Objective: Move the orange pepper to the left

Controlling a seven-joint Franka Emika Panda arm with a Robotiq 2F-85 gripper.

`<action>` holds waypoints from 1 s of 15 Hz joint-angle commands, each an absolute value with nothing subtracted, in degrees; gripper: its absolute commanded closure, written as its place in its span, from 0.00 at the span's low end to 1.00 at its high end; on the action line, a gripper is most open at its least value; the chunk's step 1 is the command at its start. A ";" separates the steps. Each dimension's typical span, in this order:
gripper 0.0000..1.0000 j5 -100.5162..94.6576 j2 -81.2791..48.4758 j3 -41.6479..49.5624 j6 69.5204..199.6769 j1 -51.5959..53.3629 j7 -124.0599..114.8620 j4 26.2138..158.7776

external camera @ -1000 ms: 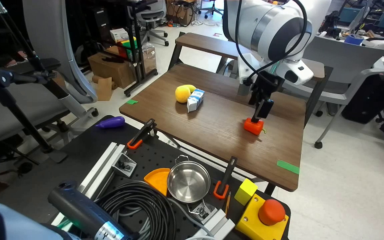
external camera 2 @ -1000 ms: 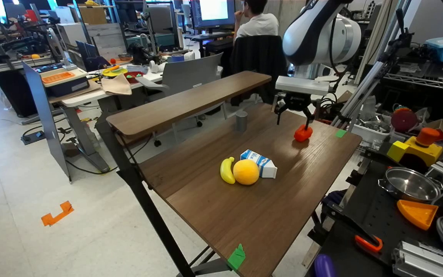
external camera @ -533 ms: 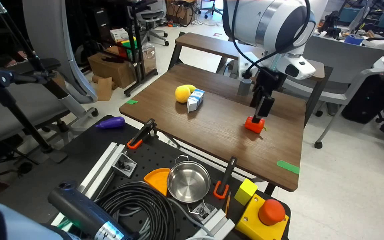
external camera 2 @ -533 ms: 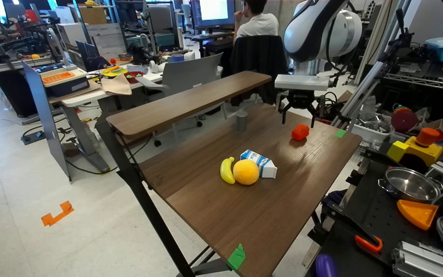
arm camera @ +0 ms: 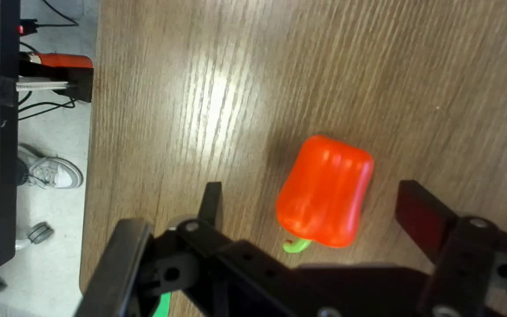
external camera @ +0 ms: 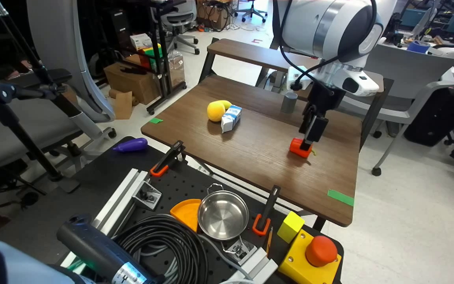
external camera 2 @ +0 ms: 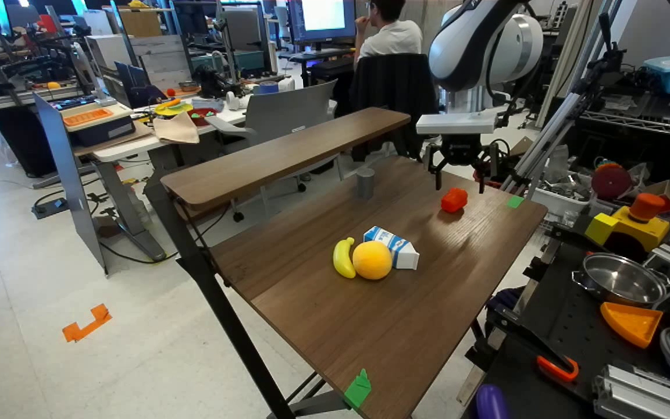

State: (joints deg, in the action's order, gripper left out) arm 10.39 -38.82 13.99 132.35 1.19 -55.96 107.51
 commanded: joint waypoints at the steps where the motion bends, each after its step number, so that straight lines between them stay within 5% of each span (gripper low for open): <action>1: 0.00 9.63 -42.79 13.28 129.58 -0.28 -58.26 102.19; 4: 0.00 9.87 -45.26 13.04 129.16 -0.92 -58.54 99.63; 5: 0.25 9.80 -45.89 13.02 128.93 -1.01 -58.50 99.00; 6: 0.26 9.74 -46.47 13.01 128.80 -1.04 -58.49 98.38; 11: 0.66 9.70 -47.43 12.82 128.21 -0.98 -58.11 96.67; 15: 0.75 9.24 -44.51 12.05 126.18 -1.02 -55.18 98.98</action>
